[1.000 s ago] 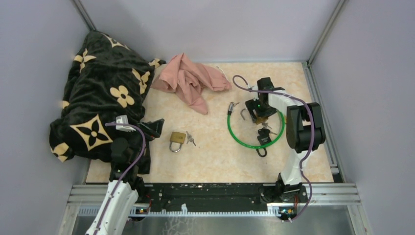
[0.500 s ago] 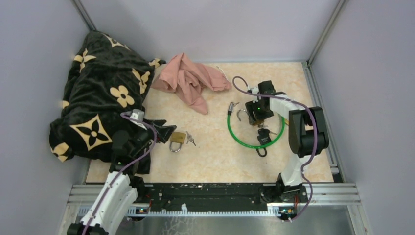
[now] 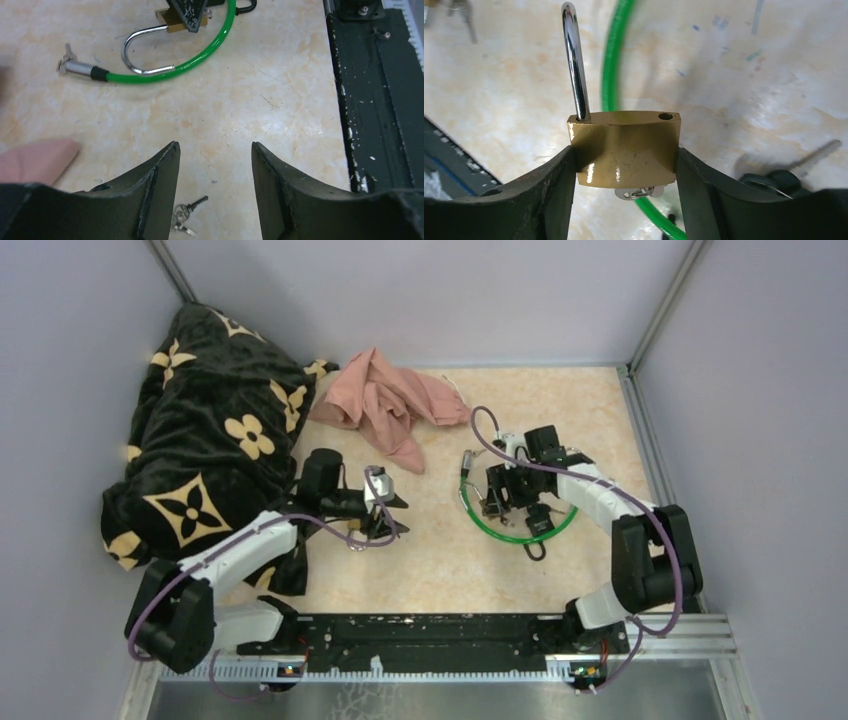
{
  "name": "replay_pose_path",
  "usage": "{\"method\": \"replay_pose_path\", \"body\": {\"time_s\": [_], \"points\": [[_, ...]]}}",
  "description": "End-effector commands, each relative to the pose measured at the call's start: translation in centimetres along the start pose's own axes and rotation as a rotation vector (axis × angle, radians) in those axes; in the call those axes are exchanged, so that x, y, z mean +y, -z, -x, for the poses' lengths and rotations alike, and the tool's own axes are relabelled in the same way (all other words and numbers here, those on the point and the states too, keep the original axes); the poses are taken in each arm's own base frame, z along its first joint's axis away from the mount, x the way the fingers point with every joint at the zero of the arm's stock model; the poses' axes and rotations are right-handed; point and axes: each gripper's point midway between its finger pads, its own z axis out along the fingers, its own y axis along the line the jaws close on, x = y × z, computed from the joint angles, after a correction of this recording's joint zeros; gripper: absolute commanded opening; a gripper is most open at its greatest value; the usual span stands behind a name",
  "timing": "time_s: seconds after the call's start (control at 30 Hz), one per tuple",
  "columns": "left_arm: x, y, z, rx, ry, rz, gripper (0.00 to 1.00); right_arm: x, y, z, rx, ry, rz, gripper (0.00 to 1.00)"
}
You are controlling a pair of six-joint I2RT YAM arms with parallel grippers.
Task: Lock with the key
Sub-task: Pick up the lock from the center of the board.
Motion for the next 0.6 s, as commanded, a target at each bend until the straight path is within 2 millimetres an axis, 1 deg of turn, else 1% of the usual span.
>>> {"method": "replay_pose_path", "body": {"time_s": [0.0, 0.03, 0.1, 0.13, 0.2, 0.27, 0.33, 0.43, 0.5, 0.57], "points": [[1.1, -2.9, 2.4, -0.045, -0.293, -0.052, 0.62, 5.8, 2.0, 3.7, -0.160, 0.095, 0.205, 0.00], [1.2, -3.6, 2.8, -0.050, -0.321, -0.060, 0.66, 6.5, 2.2, 3.6, -0.161, 0.103, 0.234, 0.00], [1.4, -4.7, 3.5, -0.060, -0.373, -0.082, 0.70, 8.1, 2.3, 3.4, -0.158, 0.126, 0.293, 0.00], [1.5, -5.1, 3.6, -0.062, -0.395, -0.091, 0.72, 9.0, 2.4, 3.3, -0.162, 0.143, 0.326, 0.00], [2.1, -5.7, 4.0, -0.067, -0.433, -0.084, 0.74, 10.6, 2.4, 3.1, -0.168, 0.167, 0.377, 0.00], [2.7, -6.1, 4.0, -0.056, -0.432, -0.071, 0.77, 12.3, 2.4, 2.7, -0.161, 0.197, 0.427, 0.00], [2.6, -6.2, 3.4, -0.033, -0.411, -0.079, 0.78, 13.9, 2.3, 2.3, -0.152, 0.238, 0.464, 0.00], [1.8, -6.1, 1.6, 0.018, -0.369, -0.109, 0.78, 15.7, 2.2, 1.8, -0.131, 0.276, 0.514, 0.00], [1.4, -5.9, 0.6, 0.044, -0.356, -0.116, 0.76, 16.4, 2.3, 1.7, -0.128, 0.289, 0.542, 0.00], [1.1, -5.5, -0.5, 0.073, -0.365, -0.121, 0.70, 17.0, 2.4, 1.6, -0.130, 0.302, 0.564, 0.00]]}}
